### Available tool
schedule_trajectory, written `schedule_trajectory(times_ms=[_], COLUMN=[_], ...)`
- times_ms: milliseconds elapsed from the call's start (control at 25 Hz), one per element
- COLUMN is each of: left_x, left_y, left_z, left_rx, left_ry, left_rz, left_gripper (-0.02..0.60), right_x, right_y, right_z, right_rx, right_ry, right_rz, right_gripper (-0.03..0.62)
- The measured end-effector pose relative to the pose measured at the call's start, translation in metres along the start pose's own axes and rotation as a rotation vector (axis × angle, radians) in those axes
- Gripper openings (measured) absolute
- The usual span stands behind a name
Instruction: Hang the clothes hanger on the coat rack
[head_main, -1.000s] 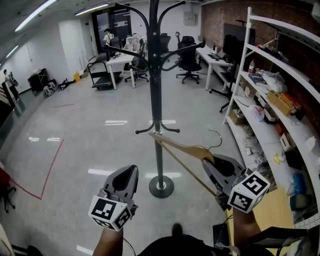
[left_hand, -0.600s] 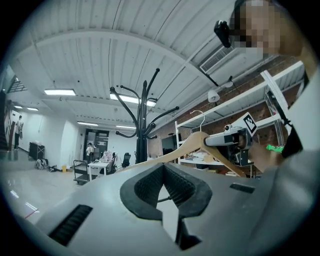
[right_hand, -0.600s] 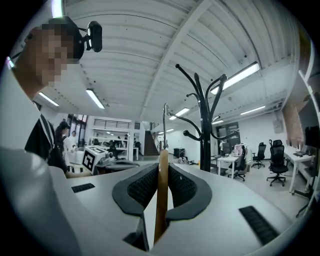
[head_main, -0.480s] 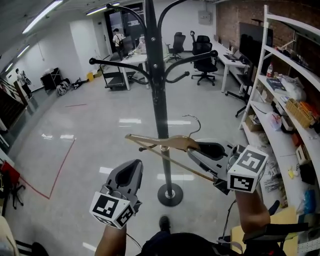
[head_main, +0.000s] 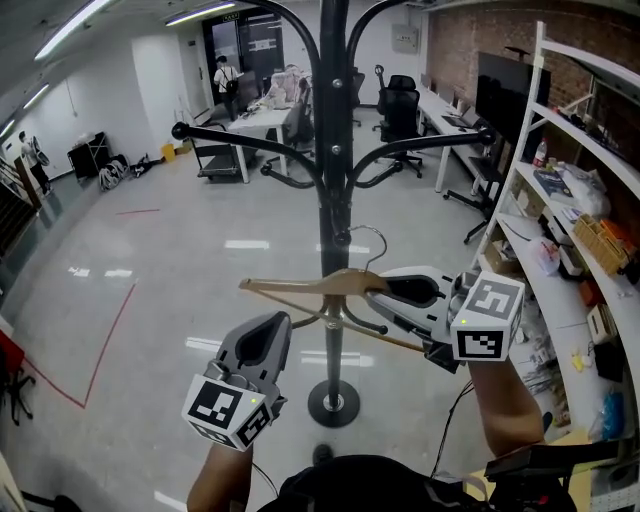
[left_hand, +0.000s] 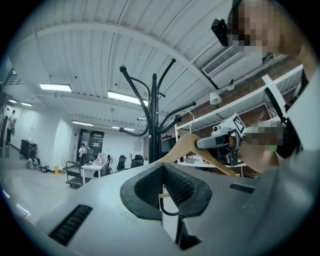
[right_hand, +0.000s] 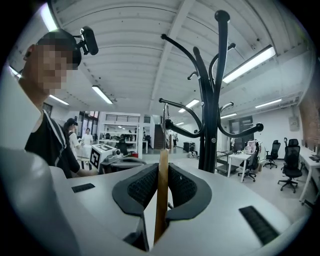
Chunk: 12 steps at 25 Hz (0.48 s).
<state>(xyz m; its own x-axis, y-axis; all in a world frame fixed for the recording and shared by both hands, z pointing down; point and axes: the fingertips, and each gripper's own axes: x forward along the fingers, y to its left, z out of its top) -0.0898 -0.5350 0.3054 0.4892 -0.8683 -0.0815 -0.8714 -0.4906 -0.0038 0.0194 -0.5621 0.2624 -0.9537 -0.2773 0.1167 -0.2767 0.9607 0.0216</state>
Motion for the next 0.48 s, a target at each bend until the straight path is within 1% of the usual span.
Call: schedule_trajectory(times_ms=[200, 480], left_x=[0.020, 0.039], left_y=[0.017, 0.031], left_z=[-0.006, -0.015], left_rx=[-0.002, -0.004], left_ry=[0.010, 0.032], left_rz=[-0.013, -0.036], left_gripper=[0.000, 0.000], right_x=[0.018, 0.041], right_y=[-0.029, -0.045], right_z=[-0.012, -0.019], right_rx=[0.004, -0.021], right_ry=[0.011, 0.036], right_rz=[0.031, 0.089], right_gripper=[0.057, 0.057])
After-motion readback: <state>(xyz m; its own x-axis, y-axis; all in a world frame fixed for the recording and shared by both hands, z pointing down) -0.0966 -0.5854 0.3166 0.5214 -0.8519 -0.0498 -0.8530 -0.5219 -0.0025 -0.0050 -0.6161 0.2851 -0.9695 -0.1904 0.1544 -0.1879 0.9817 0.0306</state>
